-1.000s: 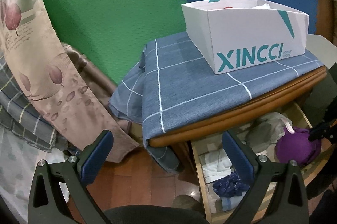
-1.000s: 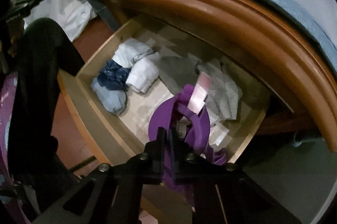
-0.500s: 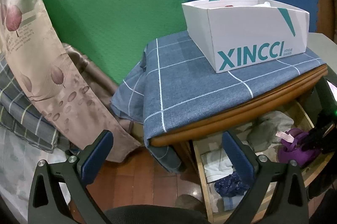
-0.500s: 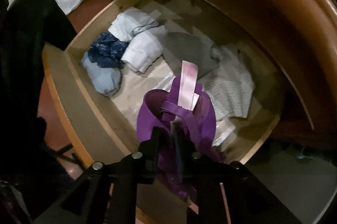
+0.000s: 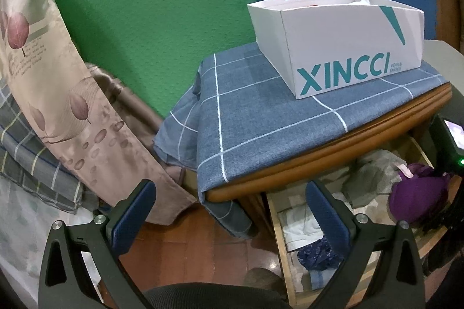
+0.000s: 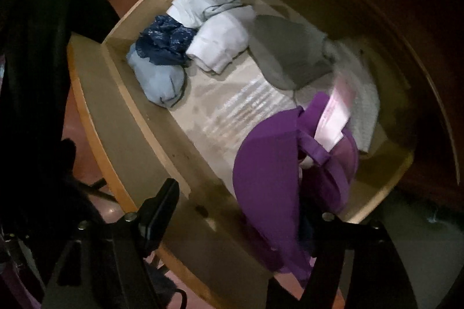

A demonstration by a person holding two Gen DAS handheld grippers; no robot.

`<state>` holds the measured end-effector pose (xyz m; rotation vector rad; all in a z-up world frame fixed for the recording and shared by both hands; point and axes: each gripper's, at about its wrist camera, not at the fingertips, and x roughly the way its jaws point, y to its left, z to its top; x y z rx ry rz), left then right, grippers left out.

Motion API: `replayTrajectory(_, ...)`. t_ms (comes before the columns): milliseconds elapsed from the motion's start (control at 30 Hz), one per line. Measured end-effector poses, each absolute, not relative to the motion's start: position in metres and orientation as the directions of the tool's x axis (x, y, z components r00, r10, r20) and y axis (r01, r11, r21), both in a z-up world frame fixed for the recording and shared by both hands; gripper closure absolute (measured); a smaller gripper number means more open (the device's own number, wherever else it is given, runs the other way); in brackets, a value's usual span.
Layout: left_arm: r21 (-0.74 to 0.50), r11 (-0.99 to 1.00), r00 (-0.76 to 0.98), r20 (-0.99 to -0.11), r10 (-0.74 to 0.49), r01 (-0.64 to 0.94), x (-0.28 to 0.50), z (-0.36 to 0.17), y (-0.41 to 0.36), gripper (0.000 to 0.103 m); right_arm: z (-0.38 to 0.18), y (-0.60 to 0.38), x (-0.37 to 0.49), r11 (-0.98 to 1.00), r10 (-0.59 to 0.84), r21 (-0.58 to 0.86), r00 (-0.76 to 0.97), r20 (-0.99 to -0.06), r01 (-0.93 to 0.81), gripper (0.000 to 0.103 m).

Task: Take underwear out of drawer
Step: 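Grasp the purple bra by its strap with the right gripper, then carry the purple bra into the shoe box and open the right gripper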

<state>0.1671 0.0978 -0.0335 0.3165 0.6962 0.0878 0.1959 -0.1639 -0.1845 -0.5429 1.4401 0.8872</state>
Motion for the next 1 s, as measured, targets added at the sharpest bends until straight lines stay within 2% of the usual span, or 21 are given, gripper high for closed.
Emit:
replayTrajectory(100, 0.314, 0.949, 0.764, -0.618, 0.183, 0.027, 0.167, -0.034, 0.098, 0.001, -0.189, -0.164, 0.202, 0.605, 0.192, 0.188, -0.087, -0.977, -0.773, 0.045)
replayTrajectory(233, 0.316, 0.948, 0.764, -0.618, 0.184, 0.028, 0.168, -0.034, 0.098, 0.001, -0.184, -0.174, 0.216, 0.641, 0.259, 0.258, -0.112, -0.959, -0.723, 0.047)
replayTrajectory(300, 0.317, 0.948, 0.765, -0.617, 0.184, 0.028, 0.168, -0.033, 0.098, 0.001, -0.186, -0.181, 0.219, 0.655, 0.252, 0.256, -0.113, -0.961, -0.711, 0.056)
replayTrajectory(333, 0.316, 0.948, 0.765, -0.617, 0.183, 0.028, 0.168, -0.033, 0.098, 0.001, -0.185, -0.184, 0.219, 0.662, 0.249, 0.251, -0.109, -0.962, -0.706, 0.056)
replayTrajectory(433, 0.317, 0.948, 0.768, -0.613, 0.184, 0.027, 0.167, -0.033, 0.098, 0.001, -0.167, -0.193, 0.216, 0.664, 0.298, 0.267, -0.08, -0.951, -0.698, 0.056)
replayTrajectory(533, 0.317, 0.948, 0.771, -0.611, 0.182, 0.027, 0.167, -0.033, 0.098, 0.001, -0.135, -0.205, 0.206, 0.662, 0.302, 0.18, 0.04, -0.952, -0.727, 0.054)
replayTrajectory(600, 0.316, 0.948, 0.77, -0.611, 0.183, 0.026, 0.166, -0.033, 0.098, 0.001, -0.123, -0.217, 0.206, 0.666, 0.319, 0.168, 0.074, -0.945, -0.727, 0.047)
replayTrajectory(700, 0.323, 0.946, 0.777, -0.603, 0.184, 0.027, 0.164, -0.032, 0.097, 0.001, -0.133, -0.221, 0.215, 0.687, 0.283, 0.158, 0.061, -0.957, -0.709, 0.037)
replayTrajectory(900, 0.334, 0.942, 0.777, -0.602, 0.185, 0.035, 0.164, -0.032, 0.094, 0.001, -0.157, -0.204, 0.232, 0.683, 0.213, 0.066, 0.112, -0.971, -0.727, 0.037)
replayTrajectory(1000, 0.325, 0.945, 0.774, -0.607, 0.179, 0.037, 0.165, -0.031, 0.095, 0.001, -0.174, -0.189, 0.228, 0.632, 0.134, -0.054, 0.177, -0.975, -0.773, 0.034)
